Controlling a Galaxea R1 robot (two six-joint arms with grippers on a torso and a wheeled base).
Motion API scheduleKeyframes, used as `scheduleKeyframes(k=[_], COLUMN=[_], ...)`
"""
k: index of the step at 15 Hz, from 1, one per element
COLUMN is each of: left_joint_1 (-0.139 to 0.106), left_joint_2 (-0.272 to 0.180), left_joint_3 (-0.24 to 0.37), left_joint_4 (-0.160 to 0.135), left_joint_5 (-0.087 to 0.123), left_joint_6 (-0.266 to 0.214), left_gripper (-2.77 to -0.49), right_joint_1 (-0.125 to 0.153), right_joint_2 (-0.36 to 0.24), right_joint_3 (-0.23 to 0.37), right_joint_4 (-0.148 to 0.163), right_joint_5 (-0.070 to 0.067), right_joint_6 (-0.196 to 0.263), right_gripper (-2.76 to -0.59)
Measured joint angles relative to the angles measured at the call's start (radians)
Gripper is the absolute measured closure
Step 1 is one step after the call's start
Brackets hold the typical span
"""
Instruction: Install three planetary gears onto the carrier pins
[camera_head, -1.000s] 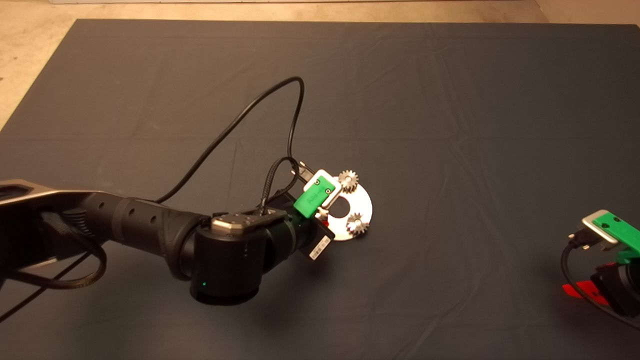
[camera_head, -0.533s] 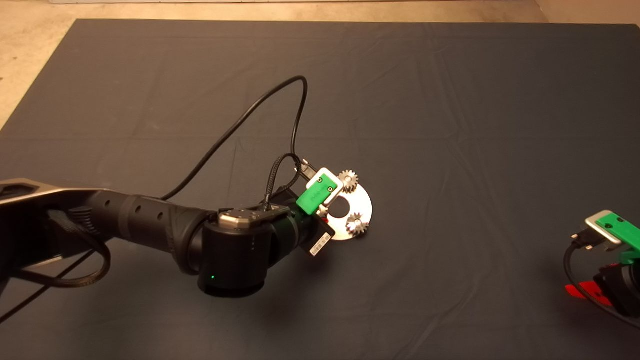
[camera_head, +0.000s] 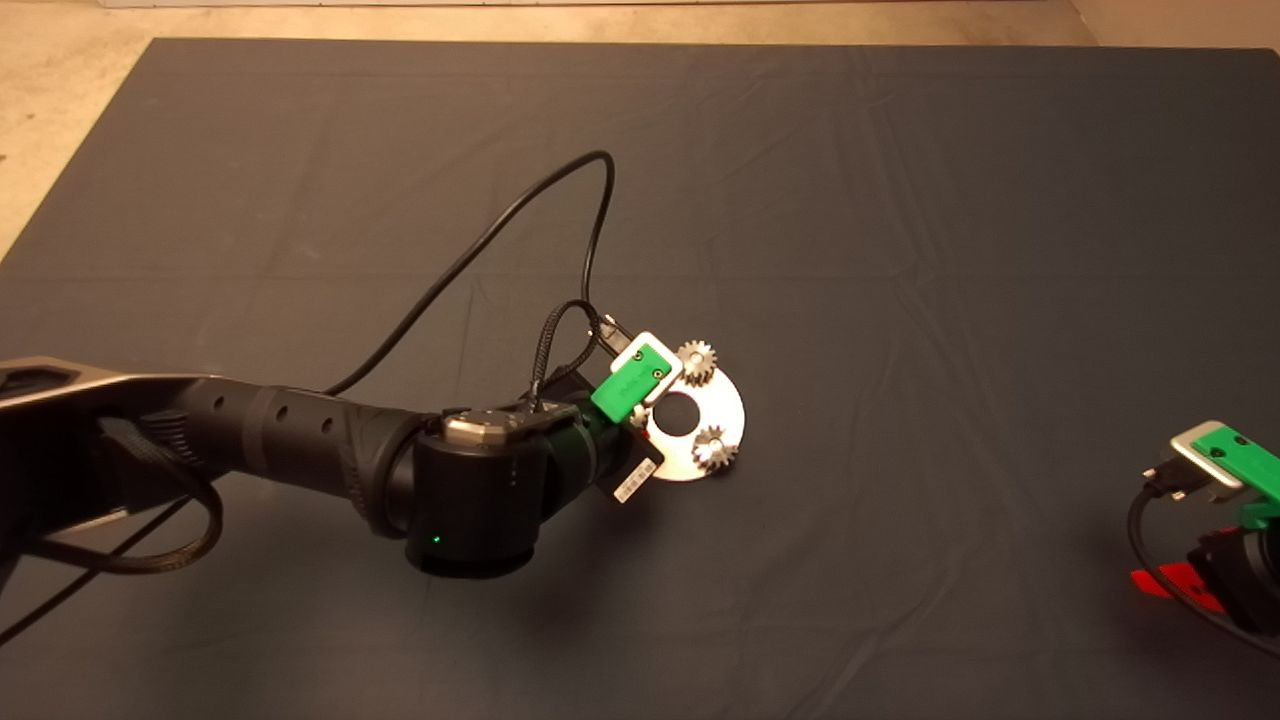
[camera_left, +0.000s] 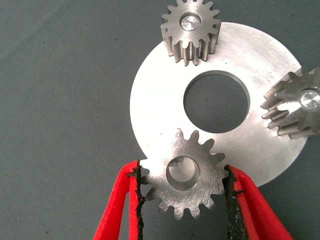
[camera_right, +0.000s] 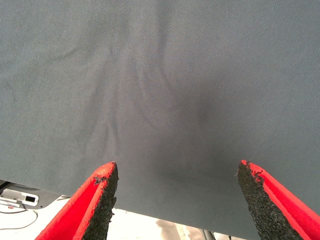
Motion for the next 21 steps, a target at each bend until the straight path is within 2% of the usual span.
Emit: scheduleKeyframes(k=[10,13,21], left_joint_1=[0.000,0.000,-0.001], left_joint_2=[0.000,0.000,0.000], left_joint_3=[-0.014,-0.020,-0.021], left_joint_4=[0.000,0.000,0.000], left_joint_5=[0.000,0.000,0.000], left_joint_6=[0.018,0.019,0.022], left_gripper=[-0.77,-0.77,-0.76], right_joint_1=[0.000,-0.011,-0.014], right_joint_2=[0.000,0.000,0.000], right_joint_3=[0.000,0.000,0.000], right_joint_4=[0.000,0.000,0.000], right_joint_5=[0.000,0.000,0.000], right_joint_6=[0.000,0.000,0.000], right_gripper=[-1.76,-1.76,-1.76])
